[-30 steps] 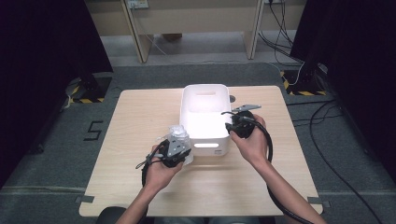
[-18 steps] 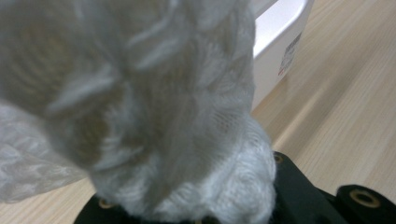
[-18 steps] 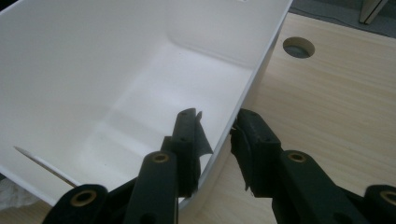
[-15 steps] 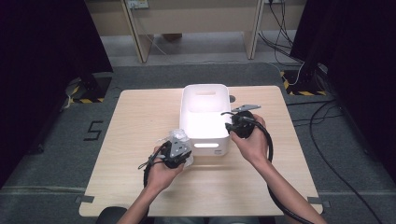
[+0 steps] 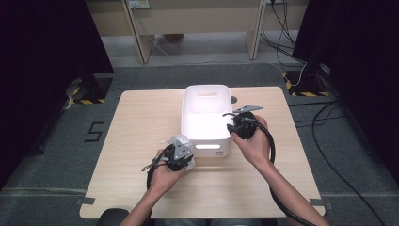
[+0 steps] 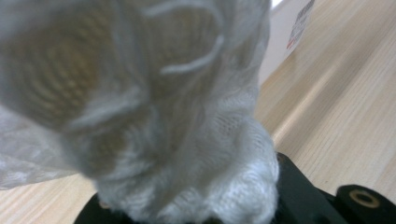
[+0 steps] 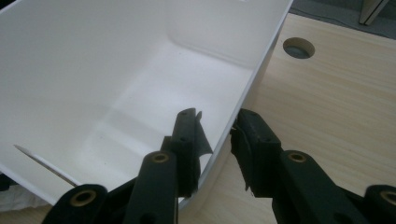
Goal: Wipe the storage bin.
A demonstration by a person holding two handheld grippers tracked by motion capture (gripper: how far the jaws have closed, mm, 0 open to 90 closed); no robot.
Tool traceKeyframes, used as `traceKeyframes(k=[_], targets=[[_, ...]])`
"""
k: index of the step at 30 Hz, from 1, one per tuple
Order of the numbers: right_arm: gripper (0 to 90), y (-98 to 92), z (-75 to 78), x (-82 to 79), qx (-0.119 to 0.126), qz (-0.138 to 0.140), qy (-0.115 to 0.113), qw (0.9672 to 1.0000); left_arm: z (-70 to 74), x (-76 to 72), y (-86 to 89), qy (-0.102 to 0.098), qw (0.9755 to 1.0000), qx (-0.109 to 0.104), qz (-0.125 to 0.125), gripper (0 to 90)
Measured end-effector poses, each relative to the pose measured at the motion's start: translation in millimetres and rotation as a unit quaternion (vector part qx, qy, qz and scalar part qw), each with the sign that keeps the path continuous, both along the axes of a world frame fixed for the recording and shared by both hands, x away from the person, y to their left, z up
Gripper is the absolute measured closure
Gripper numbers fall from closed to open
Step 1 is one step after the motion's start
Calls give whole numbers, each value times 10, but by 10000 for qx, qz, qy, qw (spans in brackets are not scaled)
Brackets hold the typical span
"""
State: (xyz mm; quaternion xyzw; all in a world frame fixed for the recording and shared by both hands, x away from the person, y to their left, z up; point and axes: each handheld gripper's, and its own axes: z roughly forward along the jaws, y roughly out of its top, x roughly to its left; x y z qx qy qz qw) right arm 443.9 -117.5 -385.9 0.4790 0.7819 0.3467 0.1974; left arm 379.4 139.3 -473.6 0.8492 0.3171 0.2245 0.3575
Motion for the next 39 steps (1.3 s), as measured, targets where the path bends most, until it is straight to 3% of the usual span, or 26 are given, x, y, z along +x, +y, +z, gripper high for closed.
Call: traceKeyframes(k=[9, 14, 17, 32, 39], targets=[[698, 1, -1, 0, 13, -2, 1, 10000, -119, 26, -13, 90, 9999, 57, 26, 817], [698, 0, -3, 0, 25, -9, -2, 10000, -112, 22, -19, 94, 9999, 70, 21, 816], [698, 0, -3, 0, 35, -12, 6, 10000, -90, 24, -17, 124, 9999, -32, 25, 816], [695, -7, -6, 3, 65, -10, 6, 10000, 278, -59, -113, -227, 9994, -244, -120, 816], [693, -13, -5, 7, 61, 4, 4, 10000, 429, -79, -153, -375, 9988, -248, -187, 816]])
